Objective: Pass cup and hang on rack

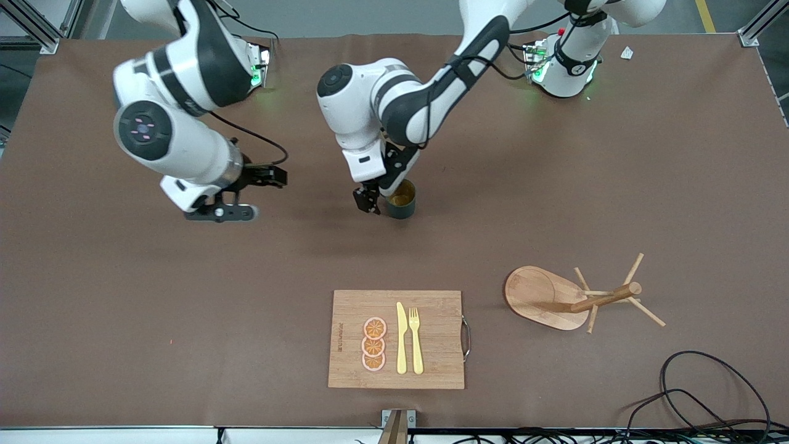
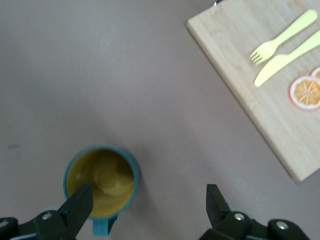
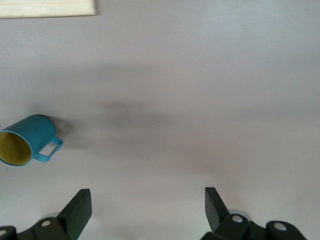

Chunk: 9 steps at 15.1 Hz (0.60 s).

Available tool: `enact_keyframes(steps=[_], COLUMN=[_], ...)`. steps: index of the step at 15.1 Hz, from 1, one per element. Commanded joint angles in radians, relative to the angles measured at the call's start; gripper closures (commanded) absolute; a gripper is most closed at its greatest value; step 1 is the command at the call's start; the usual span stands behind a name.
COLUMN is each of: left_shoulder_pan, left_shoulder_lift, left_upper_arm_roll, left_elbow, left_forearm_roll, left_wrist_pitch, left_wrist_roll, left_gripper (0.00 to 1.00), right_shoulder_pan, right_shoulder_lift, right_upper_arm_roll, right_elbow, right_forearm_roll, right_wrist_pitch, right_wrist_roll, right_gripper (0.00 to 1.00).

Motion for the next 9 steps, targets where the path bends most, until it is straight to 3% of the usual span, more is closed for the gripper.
enact_keyframes(steps=[1,4,9], left_shoulder_pan=[-0.079,-0.168,-0.221], left_shoulder_lift=[0.079,0.139,0.18], left_upper_arm_roll=[0.056,0.121,0.127], left_elbow=[0.083,0.102,0.108], left_forearm_roll=[0.022,0.021,0.021], left_wrist_pitch=[-0.011,-0.011,-0.062], left_wrist_roll=[-0.064,-0.132,-0.193], left_gripper=[0.0,0.02,0.09], right_shoulder_pan=[-0.072,-0.143,-0.264], right_shoulder_lift=[-0.06,-0.079,-0.108], right_upper_arm_roll=[0.016,0.016,0.016], right_elbow=[-0.027,-0.029,-0.027], right_forearm_roll=[-0.046,-0.09,-0.132], right_wrist_pitch=[-0.05,-0.093,-0.132], right_wrist_roll=[-0.025,-0.119,-0.291], right_gripper=[0.0,0.0,0.0])
